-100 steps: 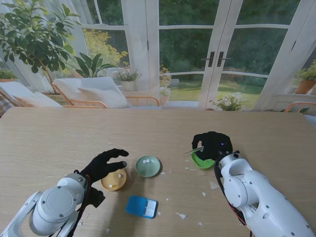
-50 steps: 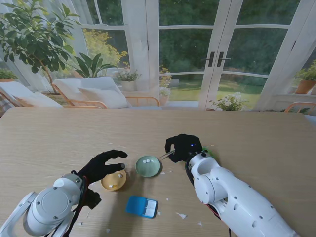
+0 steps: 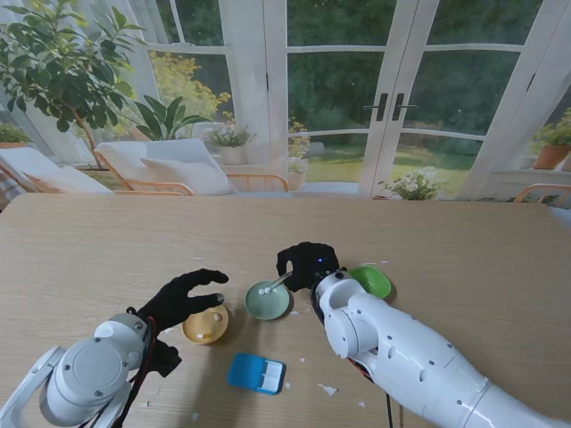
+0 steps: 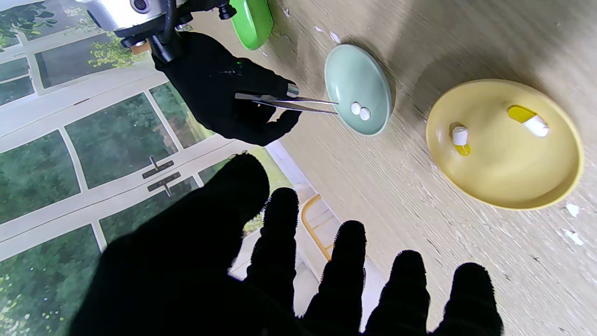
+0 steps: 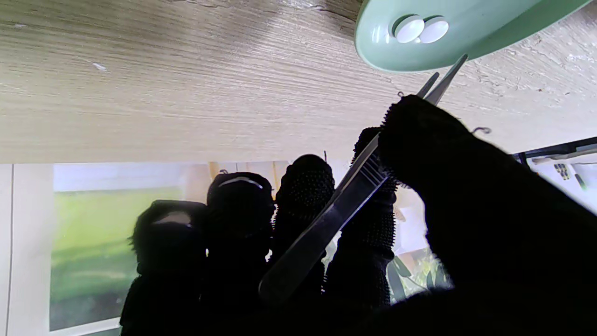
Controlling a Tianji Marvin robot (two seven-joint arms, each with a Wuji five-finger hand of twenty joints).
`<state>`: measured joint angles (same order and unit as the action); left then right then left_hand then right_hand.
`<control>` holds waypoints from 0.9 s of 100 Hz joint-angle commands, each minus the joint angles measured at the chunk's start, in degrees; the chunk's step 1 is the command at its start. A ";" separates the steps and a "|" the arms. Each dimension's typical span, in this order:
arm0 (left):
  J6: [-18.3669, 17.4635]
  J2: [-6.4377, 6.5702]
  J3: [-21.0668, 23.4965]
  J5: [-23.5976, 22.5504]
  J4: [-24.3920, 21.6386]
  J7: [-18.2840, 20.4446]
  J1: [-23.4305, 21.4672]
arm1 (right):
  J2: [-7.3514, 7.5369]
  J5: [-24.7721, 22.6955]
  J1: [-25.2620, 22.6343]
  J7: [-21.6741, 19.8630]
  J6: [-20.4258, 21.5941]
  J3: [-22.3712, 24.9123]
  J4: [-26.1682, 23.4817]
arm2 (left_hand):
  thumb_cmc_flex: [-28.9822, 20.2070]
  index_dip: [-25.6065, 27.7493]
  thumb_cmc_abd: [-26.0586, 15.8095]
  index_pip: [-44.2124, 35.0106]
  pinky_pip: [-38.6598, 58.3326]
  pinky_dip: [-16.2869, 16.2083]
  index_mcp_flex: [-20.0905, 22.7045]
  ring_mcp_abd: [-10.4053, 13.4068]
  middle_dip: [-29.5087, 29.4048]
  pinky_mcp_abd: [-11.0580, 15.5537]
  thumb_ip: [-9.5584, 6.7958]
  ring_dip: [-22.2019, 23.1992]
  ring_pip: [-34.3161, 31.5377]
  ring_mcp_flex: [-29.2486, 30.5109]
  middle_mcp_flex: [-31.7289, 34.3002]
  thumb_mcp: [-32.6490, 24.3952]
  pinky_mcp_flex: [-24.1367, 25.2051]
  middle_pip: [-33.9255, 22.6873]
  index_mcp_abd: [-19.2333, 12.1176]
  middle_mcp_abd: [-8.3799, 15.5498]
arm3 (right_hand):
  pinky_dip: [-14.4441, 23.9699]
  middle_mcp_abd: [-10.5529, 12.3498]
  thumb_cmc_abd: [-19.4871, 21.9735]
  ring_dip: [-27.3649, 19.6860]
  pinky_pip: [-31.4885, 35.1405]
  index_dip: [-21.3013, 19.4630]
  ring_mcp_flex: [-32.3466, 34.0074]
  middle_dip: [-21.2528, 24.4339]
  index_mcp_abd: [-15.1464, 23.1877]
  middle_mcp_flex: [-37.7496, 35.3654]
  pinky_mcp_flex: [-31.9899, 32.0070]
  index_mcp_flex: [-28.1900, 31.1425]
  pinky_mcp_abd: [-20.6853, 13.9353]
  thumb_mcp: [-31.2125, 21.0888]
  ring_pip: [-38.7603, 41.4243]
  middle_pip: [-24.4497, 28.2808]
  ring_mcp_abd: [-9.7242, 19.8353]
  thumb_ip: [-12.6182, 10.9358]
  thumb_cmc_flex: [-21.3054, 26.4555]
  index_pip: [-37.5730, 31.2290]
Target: Refill the pill box with tweezers
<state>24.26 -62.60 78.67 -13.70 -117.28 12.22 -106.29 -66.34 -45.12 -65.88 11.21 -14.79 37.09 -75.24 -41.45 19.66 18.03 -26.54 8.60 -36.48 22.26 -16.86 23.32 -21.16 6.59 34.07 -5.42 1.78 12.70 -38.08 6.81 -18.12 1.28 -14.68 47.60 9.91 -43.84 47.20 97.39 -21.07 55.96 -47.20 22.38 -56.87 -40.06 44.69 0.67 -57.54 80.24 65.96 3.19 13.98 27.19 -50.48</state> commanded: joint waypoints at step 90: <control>0.05 -0.03 0.73 1.13 -0.58 1.25 -0.51 | -2.82 -2.78 5.72 3.66 -2.90 -8.07 7.68 | -0.50 -0.66 -0.51 0.70 -1.33 1.04 -0.19 1.78 -0.18 1.83 -1.62 -0.80 0.81 -1.44 -0.31 0.83 -0.38 -0.21 -2.37 2.30 | 0.38 2.33 -0.01 0.62 3.63 -1.40 -0.03 -1.06 2.93 0.59 0.45 -0.01 -2.11 -0.28 1.23 1.43 0.56 -0.10 -0.56 -0.38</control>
<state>24.20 -62.60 79.34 -12.61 -117.44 12.52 -106.55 -68.62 -47.78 -60.19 15.66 -17.44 29.16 -67.38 -41.45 19.65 18.03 -26.54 8.60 -35.79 22.26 -16.85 23.32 -21.15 6.59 33.95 -5.42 1.78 12.70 -38.08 6.81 -18.12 1.28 -14.67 47.60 10.54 -43.84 47.28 97.39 -21.10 55.96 -47.65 22.86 -56.83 -40.06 44.62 0.59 -57.53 80.24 65.96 3.18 13.98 27.11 -49.99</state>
